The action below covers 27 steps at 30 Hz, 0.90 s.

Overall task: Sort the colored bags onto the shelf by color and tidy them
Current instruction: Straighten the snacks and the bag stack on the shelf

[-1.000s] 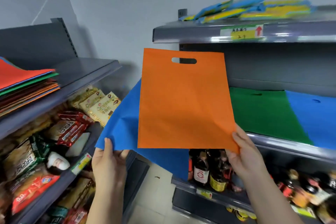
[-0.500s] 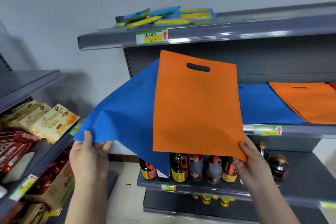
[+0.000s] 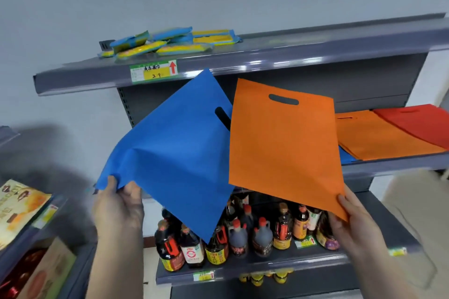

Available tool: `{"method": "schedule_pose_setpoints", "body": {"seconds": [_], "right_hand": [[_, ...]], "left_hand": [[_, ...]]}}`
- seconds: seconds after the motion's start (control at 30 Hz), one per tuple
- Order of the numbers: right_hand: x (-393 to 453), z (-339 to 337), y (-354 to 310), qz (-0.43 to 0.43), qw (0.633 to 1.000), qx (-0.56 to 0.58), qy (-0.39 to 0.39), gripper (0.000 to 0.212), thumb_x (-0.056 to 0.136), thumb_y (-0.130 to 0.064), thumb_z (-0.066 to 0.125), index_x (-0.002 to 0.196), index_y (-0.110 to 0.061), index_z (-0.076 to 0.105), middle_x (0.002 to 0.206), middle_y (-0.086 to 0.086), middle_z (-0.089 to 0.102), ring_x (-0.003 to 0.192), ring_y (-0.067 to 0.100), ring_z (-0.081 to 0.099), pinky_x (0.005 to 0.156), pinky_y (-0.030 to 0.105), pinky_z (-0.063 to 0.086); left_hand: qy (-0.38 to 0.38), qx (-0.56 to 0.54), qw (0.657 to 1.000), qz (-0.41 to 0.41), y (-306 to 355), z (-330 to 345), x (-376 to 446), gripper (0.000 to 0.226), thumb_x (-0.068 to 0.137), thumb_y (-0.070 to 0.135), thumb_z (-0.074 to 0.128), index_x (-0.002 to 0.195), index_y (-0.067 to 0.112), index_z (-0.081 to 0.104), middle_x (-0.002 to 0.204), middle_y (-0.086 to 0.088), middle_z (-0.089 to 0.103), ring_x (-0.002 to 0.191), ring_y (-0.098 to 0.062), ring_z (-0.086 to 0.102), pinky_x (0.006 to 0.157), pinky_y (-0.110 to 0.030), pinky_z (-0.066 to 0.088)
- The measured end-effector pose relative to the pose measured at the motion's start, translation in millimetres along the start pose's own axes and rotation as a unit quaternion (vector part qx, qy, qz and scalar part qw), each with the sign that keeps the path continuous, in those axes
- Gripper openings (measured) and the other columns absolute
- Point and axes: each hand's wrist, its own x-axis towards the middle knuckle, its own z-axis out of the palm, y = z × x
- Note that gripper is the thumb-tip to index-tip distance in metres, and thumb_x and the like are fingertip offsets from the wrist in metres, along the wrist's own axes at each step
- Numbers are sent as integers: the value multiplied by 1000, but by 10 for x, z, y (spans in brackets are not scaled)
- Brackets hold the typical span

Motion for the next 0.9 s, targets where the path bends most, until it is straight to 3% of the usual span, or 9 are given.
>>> {"method": "schedule_pose_setpoints", "body": {"seconds": [0.1, 0.2, 0.3, 0.4, 0.47, 0.67, 0.73, 0.8, 0.9], "right_hand": [[86, -73, -150, -39, 999, -11, 29, 30, 100, -7, 35, 104, -20, 62, 82, -1, 73, 60, 4, 67, 48, 12, 50], [164, -153, -319, -72, 996, -21, 55, 30, 100, -7, 34, 101, -22, 61, 69, -7, 71, 48, 1, 60, 41, 10, 47], [262, -270, -461, -94, 994, -4, 61, 32, 101, -7, 32, 103, -21, 60, 74, -7, 72, 53, 2, 64, 43, 11, 49], [362, -380, -576, -108, 991, 0, 74, 42, 101, -6, 31, 96, -21, 71, 83, -6, 74, 64, 4, 68, 48, 13, 52], [458, -460, -639, -118, 989, -6, 87, 53, 100, -6, 32, 83, -24, 78, 89, -6, 74, 70, 4, 70, 51, 14, 53], [812, -707, -820, -127, 990, -3, 65, 50, 97, -6, 38, 78, -27, 78, 92, -5, 74, 72, 5, 70, 53, 15, 54], [959, -732, -927, -130, 990, 16, 46, 21, 75, -12, 62, 80, -25, 79, 97, -2, 73, 78, 7, 70, 57, 15, 54], [1119, -778, -1049, -120, 992, 15, 29, 30, 52, -17, 70, 81, -21, 79, 100, 0, 73, 83, 9, 70, 60, 16, 55], [1423, -934, -1252, -96, 995, -14, 18, 30, 90, -6, 48, 93, -18, 75, 92, -4, 73, 75, 5, 70, 57, 14, 54]], "left_hand": [[2, 10, 999, -48, -335, 181, 130, 14, 102, 13, 37, 100, 12, 51, 98, 2, 71, 96, -4, 64, 79, -17, 51], [-15, 13, 996, -89, -683, 372, 265, 14, 102, 13, 37, 109, 11, 50, 92, 5, 72, 91, -1, 64, 83, -16, 47], [-6, 35, 991, -130, -1008, 542, 376, 18, 103, 14, 37, 116, 10, 48, 129, -2, 59, 123, -15, 51, 95, -27, 44], [16, 23, 988, -153, -1288, 684, 423, 33, 101, 14, 41, 133, 5, 43, 100, -3, 63, 92, -14, 69, 63, -24, 58], [19, 8, 988, -155, -1427, 758, 421, 34, 101, 13, 41, 134, 6, 43, 97, -4, 63, 69, -10, 70, 58, -25, 57], [26, 4, 991, -134, -1781, 964, 347, 15, 100, 8, 42, 103, 12, 56, 81, 3, 72, 67, -9, 71, 66, -27, 57], [17, 33, 992, -120, -1924, 1041, 255, 16, 101, 7, 41, 109, 12, 54, 91, 0, 68, 69, -11, 71, 63, -27, 57], [8, 76, 991, -108, -2095, 1097, 130, 17, 101, 6, 40, 108, 14, 54, 95, 1, 65, 72, -12, 69, 62, -27, 58], [-14, 137, 987, -84, -2344, 1199, -115, 21, 100, 4, 41, 96, 19, 55, 95, 4, 63, 73, -12, 67, 61, -25, 59]]}}
